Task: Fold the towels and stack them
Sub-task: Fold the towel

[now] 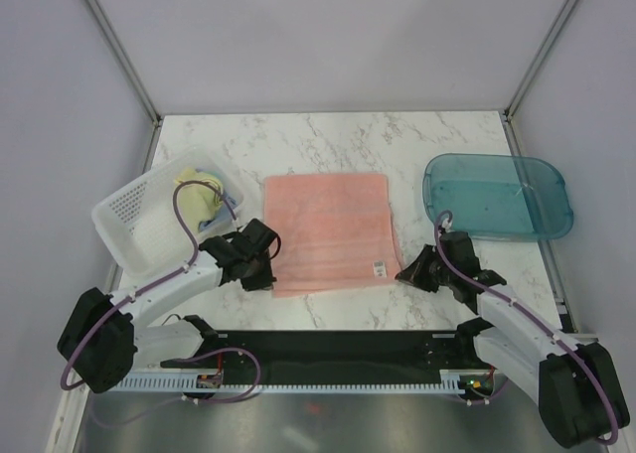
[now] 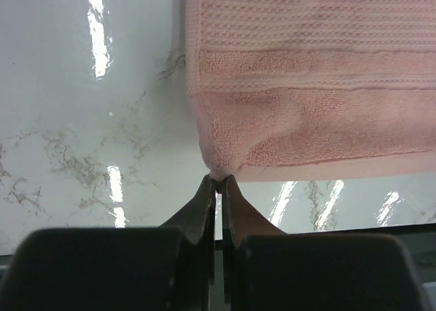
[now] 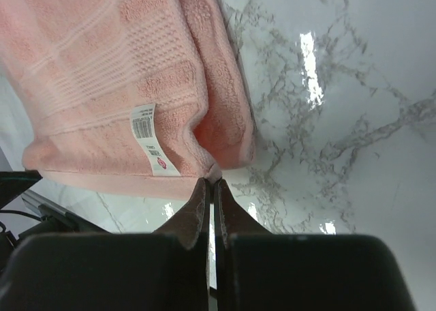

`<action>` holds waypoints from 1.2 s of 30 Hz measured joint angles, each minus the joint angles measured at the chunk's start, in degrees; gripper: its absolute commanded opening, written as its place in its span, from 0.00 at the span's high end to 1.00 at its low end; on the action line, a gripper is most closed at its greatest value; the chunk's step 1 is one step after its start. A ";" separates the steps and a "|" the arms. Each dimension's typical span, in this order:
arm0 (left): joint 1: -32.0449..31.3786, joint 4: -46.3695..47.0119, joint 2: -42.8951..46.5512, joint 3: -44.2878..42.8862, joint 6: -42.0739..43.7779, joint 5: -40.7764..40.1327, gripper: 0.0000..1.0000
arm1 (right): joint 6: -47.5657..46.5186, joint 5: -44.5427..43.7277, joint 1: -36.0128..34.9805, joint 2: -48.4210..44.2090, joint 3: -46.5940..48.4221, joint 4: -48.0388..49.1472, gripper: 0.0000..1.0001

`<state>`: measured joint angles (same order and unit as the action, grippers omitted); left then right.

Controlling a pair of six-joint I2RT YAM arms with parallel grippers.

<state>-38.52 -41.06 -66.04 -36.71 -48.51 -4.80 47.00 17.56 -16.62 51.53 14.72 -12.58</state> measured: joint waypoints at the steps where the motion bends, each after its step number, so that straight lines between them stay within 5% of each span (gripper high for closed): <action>1: -0.15 0.55 0.17 0.04 -0.13 -0.04 0.98 | -0.17 -0.39 0.04 -0.20 0.00 0.28 1.00; 8: -0.61 0.48 1.84 0.13 -0.48 -0.70 0.98 | -1.53 -1.55 0.04 -0.46 1.60 0.00 1.00; 14: -1.03 -2.34 3.43 -8.09 -0.50 -2.69 0.98 | -6.91 -5.46 0.37 5.51 15.23 -2.10 1.00; 23: -3.50 6.69 5.97 8.20 -4.59 1.53 0.98 | -10.43 -3.23 0.22 6.78 4.98 2.08 1.00; 34: -4.74 13.60 3.21 10.14 -5.60 1.99 0.98 | -8.37 -7.06 0.26 8.72 3.80 3.54 1.00; 36: -4.74 14.16 3.21 10.32 -5.66 1.99 0.90 | -7.98 -7.65 0.26 8.52 3.74 3.56 0.96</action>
<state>-43.27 -26.89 -62.83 -26.39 -54.17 -2.81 39.03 9.91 -16.36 60.05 18.46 -9.02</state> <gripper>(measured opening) 0.052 0.020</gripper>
